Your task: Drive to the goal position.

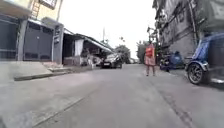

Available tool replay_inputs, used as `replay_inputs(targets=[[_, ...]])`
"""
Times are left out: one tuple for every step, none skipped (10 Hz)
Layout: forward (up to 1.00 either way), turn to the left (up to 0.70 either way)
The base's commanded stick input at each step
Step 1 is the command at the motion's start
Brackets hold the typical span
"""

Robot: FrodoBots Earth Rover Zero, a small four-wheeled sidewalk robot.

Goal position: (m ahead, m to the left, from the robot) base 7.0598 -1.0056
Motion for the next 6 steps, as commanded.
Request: replay_inputs(targets=[[1.0,0.0],[1.0,0.0],[1.0,0.0],[1.0,0.0],[1.0,0.0],[1.0,0.0]])
